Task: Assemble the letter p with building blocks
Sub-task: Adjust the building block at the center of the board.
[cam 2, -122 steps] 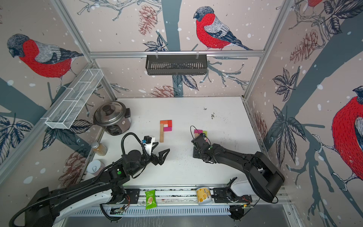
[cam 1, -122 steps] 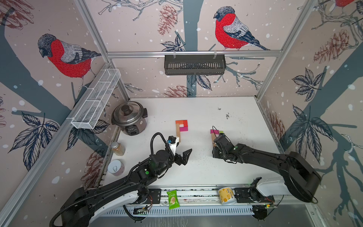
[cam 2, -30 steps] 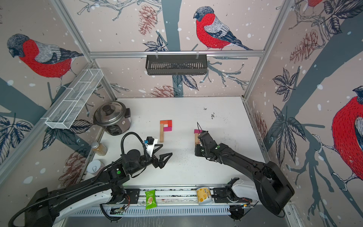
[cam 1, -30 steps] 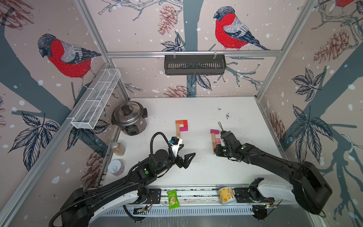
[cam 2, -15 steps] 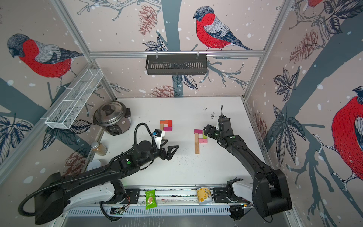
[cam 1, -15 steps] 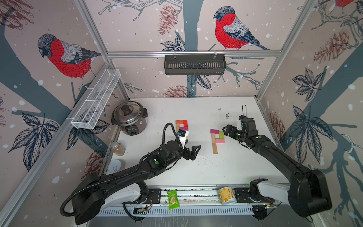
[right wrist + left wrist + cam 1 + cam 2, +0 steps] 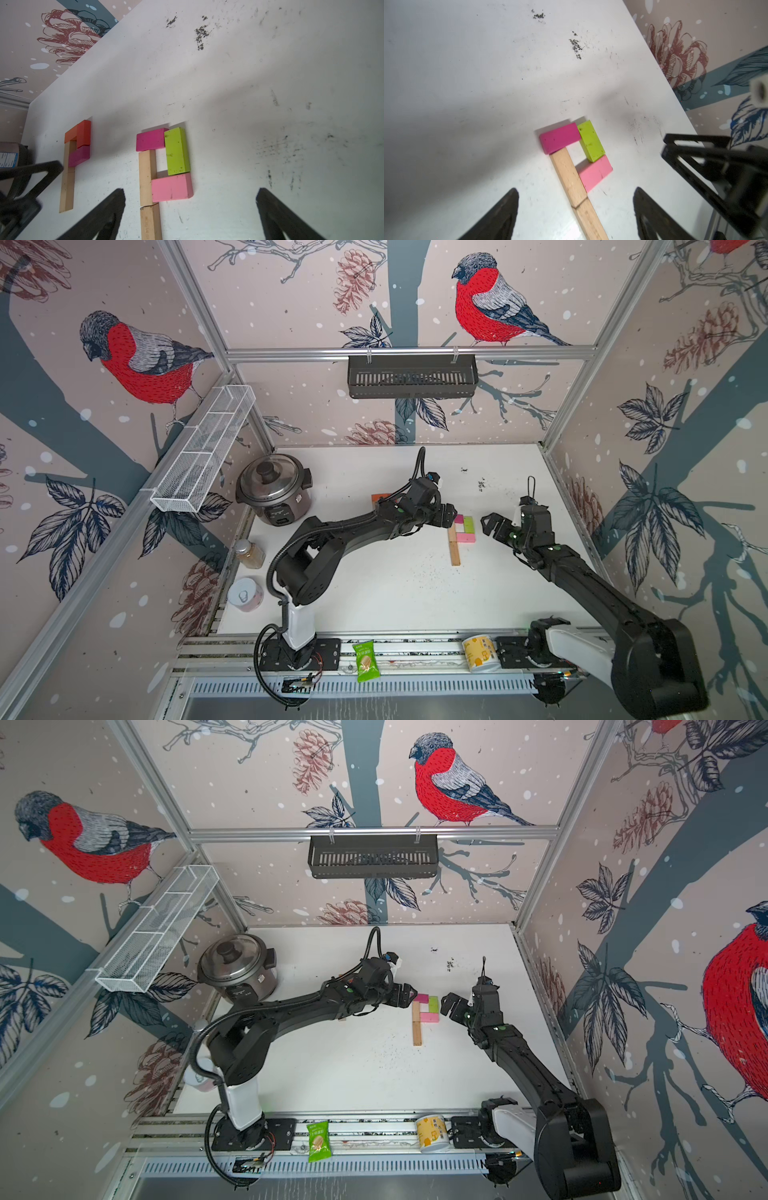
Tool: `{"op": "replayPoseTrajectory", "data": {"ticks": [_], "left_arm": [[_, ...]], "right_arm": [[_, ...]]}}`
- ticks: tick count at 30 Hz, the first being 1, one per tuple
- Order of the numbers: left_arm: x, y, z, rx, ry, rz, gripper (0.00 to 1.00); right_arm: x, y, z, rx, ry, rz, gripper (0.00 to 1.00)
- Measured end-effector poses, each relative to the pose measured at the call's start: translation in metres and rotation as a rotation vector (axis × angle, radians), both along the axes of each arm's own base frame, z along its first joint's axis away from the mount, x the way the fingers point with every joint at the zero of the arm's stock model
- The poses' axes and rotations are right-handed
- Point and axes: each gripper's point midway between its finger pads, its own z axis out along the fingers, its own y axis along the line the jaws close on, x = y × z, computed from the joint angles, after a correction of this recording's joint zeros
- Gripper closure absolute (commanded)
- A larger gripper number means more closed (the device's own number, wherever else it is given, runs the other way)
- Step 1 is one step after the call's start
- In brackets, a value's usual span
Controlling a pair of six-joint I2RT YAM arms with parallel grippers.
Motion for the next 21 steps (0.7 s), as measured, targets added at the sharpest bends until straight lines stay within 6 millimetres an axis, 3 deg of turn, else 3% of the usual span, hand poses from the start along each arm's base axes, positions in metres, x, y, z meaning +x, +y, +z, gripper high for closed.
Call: {"op": "replayPoseTrajectory", "data": {"ticks": [3, 10, 16, 21], "left_arm": [[0.021, -0.011, -0.025, 0.041, 0.054, -0.028, 0.33], [0.051, -0.031, -0.052, 0.032, 0.118, -0.096, 0.43], [0.064, -0.040, -0.070, 0.016, 0.170, -0.137, 0.49], [0.064, -0.048, -0.078, 0.005, 0.194, -0.177, 0.55]], "right_arm": [[0.001, -0.005, 0.000, -0.003, -0.019, -0.030, 0.00], [-0.001, -0.008, -0.007, -0.011, -0.018, -0.054, 0.00], [0.001, -0.002, -0.013, -0.012, -0.008, -0.042, 0.00], [0.003, 0.000, -0.014, -0.012, -0.005, -0.045, 0.00]]}}
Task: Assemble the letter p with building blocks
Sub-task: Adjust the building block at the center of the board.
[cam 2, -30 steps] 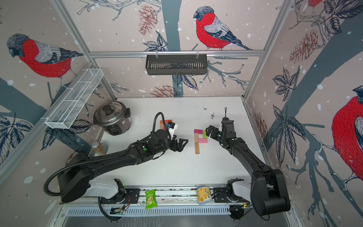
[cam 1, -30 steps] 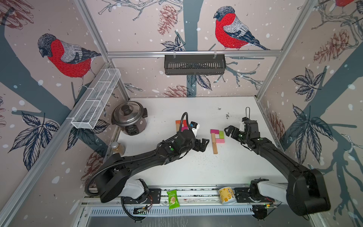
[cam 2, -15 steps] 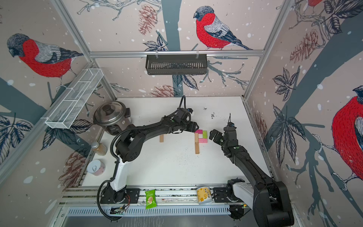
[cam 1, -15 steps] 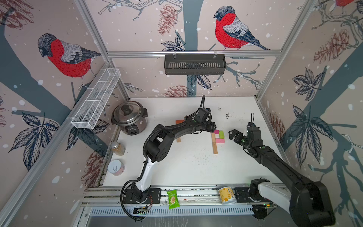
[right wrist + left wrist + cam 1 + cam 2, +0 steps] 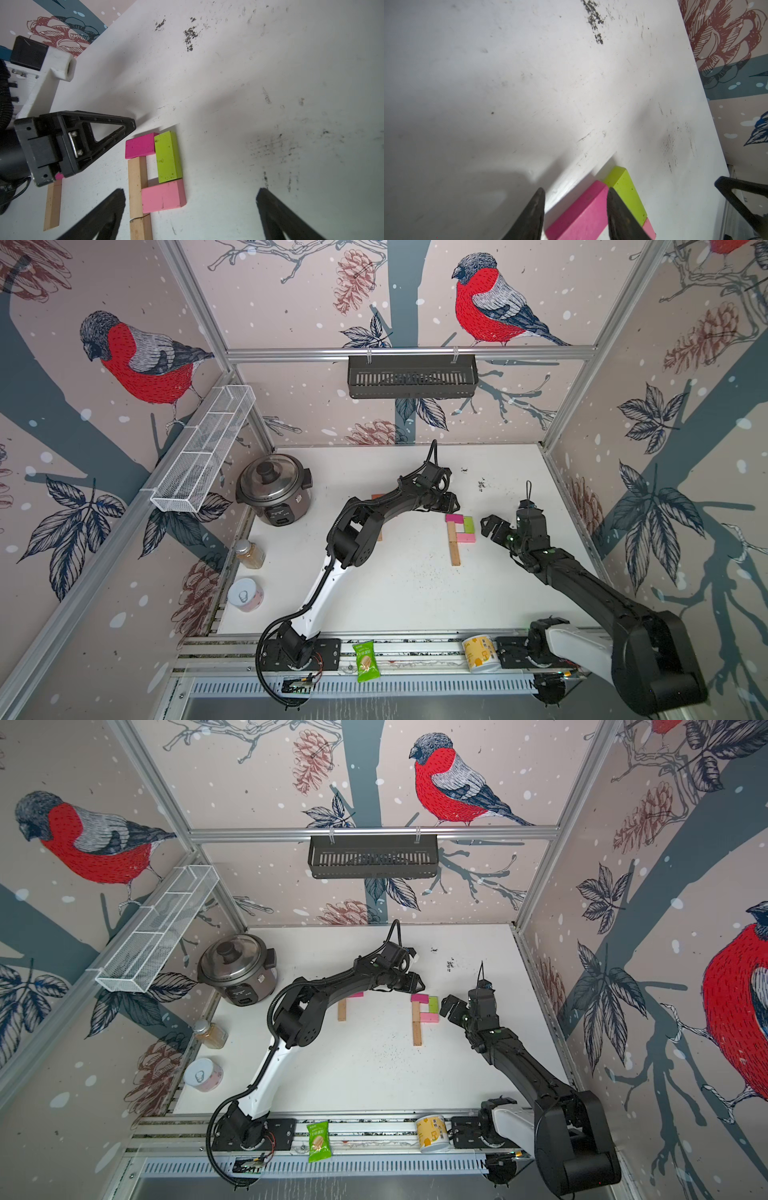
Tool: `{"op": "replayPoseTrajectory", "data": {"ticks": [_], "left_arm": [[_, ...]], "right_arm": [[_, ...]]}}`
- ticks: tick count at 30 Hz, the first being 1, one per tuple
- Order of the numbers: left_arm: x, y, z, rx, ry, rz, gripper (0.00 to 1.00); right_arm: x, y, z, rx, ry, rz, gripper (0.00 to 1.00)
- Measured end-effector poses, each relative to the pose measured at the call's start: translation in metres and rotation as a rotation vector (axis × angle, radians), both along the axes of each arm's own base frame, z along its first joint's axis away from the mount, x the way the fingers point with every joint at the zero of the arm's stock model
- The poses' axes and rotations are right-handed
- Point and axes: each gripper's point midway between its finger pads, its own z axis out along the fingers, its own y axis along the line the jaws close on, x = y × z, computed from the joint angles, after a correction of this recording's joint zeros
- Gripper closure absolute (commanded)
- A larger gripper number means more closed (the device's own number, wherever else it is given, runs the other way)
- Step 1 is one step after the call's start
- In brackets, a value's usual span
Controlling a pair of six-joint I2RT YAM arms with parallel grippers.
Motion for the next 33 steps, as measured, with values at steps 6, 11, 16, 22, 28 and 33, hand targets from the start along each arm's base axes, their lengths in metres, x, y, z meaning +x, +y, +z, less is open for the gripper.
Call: {"op": "replayPoseTrajectory", "data": {"ticks": [6, 11, 16, 22, 28, 33], "left_arm": [[-0.003, -0.001, -0.007, -0.018, 0.032, -0.024, 0.58], [-0.007, -0.004, -0.008, -0.046, 0.038, -0.042, 0.58], [-0.010, -0.007, -0.009, -0.075, 0.052, -0.050, 0.59], [-0.014, -0.005, -0.008, -0.082, 0.061, -0.042, 0.59], [-0.014, -0.004, -0.008, -0.082, 0.068, -0.038, 0.59], [-0.013, -0.008, -0.007, -0.092, 0.074, -0.044, 0.59]], "right_arm": [[0.001, 0.002, -0.001, -0.005, 0.004, 0.004, 0.00], [0.002, 0.004, -0.003, -0.008, 0.009, 0.008, 0.00], [0.003, 0.007, -0.005, -0.011, 0.019, 0.017, 0.00], [0.004, 0.007, -0.007, -0.014, 0.024, 0.018, 0.00], [0.005, 0.010, -0.007, -0.016, 0.028, 0.024, 0.00], [0.006, 0.010, -0.011, -0.019, 0.041, 0.025, 0.00]]}}
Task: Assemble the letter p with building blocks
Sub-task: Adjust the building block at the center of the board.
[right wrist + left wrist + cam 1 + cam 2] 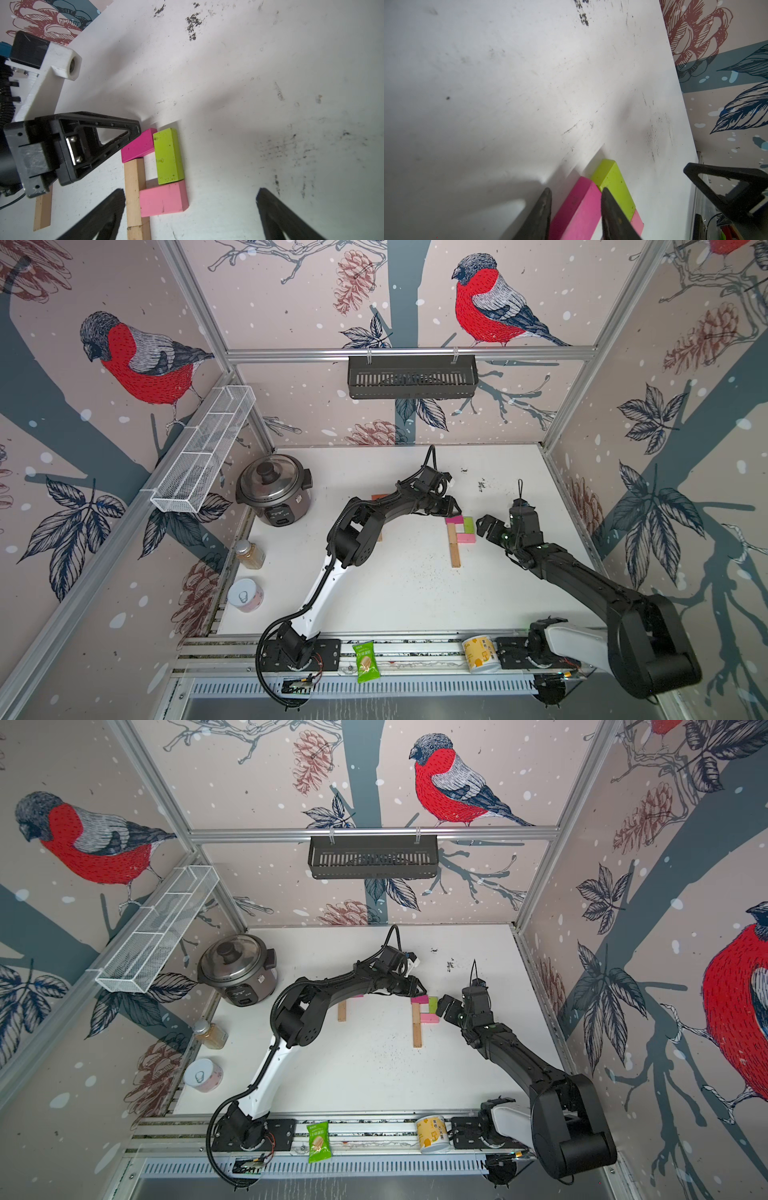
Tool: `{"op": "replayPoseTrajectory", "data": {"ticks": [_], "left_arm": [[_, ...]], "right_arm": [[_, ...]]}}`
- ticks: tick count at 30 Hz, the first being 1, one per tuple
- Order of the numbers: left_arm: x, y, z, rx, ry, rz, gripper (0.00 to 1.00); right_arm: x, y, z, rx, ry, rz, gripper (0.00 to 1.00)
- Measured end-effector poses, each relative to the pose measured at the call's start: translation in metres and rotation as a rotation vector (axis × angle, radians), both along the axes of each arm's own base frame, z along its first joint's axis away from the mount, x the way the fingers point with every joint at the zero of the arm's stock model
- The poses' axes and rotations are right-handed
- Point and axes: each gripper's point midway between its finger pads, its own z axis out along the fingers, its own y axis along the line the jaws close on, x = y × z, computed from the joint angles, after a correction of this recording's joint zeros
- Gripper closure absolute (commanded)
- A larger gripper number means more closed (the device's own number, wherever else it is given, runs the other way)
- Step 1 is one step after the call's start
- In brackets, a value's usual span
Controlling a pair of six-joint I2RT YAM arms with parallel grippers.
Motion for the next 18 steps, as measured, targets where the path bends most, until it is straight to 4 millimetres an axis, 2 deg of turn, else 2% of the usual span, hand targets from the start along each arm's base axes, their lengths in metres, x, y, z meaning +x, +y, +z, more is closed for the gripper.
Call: {"op": "replayPoseTrajectory", "data": {"ticks": [7, 13, 16, 18], "left_arm": [[0.006, -0.001, 0.001, -0.018, 0.016, 0.002, 0.59], [0.024, 0.016, 0.008, -0.029, 0.054, 0.061, 0.59], [0.027, 0.021, 0.024, -0.037, 0.047, 0.075, 0.58], [0.023, 0.025, 0.044, -0.051, 0.026, 0.076, 0.58]], "right_arm": [[0.002, 0.002, -0.007, 0.002, 0.020, 0.007, 0.00], [0.005, 0.009, -0.014, 0.029, 0.029, 0.033, 0.00], [0.008, 0.012, -0.015, 0.048, 0.022, 0.048, 0.00], [0.009, 0.015, -0.017, 0.056, 0.022, 0.056, 0.00]]}}
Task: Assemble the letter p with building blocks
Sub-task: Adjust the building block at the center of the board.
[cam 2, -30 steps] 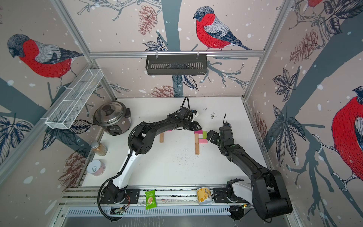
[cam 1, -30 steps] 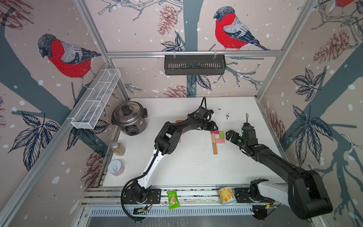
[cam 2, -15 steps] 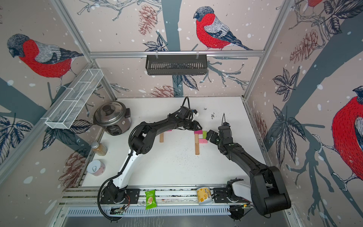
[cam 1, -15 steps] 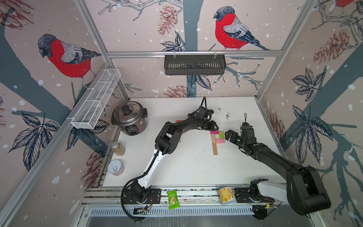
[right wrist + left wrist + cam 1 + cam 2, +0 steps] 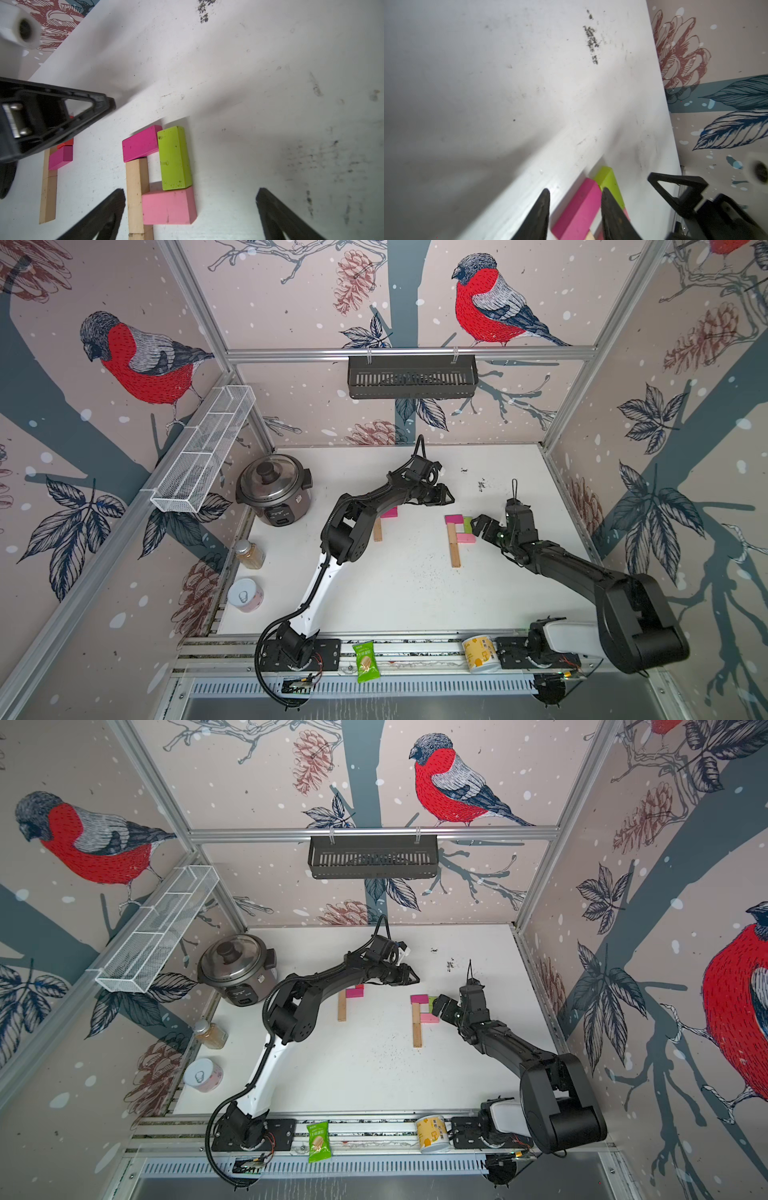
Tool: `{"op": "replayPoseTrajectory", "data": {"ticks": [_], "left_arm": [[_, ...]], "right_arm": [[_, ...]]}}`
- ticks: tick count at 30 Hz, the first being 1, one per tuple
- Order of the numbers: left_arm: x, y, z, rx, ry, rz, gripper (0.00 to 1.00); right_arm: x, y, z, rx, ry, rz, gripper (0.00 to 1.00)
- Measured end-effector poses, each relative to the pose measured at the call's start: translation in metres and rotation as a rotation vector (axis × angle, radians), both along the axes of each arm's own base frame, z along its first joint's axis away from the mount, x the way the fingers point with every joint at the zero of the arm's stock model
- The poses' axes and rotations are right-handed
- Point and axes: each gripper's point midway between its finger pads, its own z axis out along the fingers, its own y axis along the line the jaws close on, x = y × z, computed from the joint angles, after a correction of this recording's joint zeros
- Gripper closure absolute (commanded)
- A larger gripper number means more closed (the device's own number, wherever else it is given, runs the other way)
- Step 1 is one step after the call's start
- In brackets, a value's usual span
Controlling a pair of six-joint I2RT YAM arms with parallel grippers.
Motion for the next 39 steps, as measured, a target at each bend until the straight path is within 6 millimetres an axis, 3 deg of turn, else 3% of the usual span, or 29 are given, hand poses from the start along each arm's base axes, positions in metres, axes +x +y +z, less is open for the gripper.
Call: {"op": "replayPoseTrajectory", "data": {"ticks": [2, 8, 10, 15, 19, 29, 39], "left_arm": [[-0.009, 0.007, 0.026, -0.017, -0.018, 0.008, 0.58], [-0.054, 0.050, 0.139, -0.144, -0.188, 0.072, 0.53], [-0.071, 0.064, 0.158, -0.175, -0.222, 0.086, 0.49], [-0.102, 0.101, 0.160, -0.134, -0.268, 0.141, 0.30], [-0.124, 0.124, 0.163, -0.119, -0.312, 0.154, 0.03], [-0.167, 0.157, 0.183, -0.130, -0.399, 0.138, 0.02], [-0.176, 0.156, 0.158, -0.071, -0.356, 0.069, 0.02]], "right_arm": [[0.001, 0.003, -0.001, 0.012, -0.003, 0.010, 0.00], [0.009, 0.011, -0.006, 0.047, -0.003, 0.038, 0.00], [0.012, 0.014, -0.007, 0.057, -0.004, 0.048, 0.00], [0.018, 0.017, -0.014, 0.070, 0.004, 0.060, 0.00], [0.025, 0.022, -0.017, 0.080, 0.003, 0.072, 0.00], [0.041, 0.030, -0.017, 0.097, -0.023, 0.096, 0.00], [0.046, 0.042, -0.016, 0.107, -0.046, 0.149, 0.00]]}}
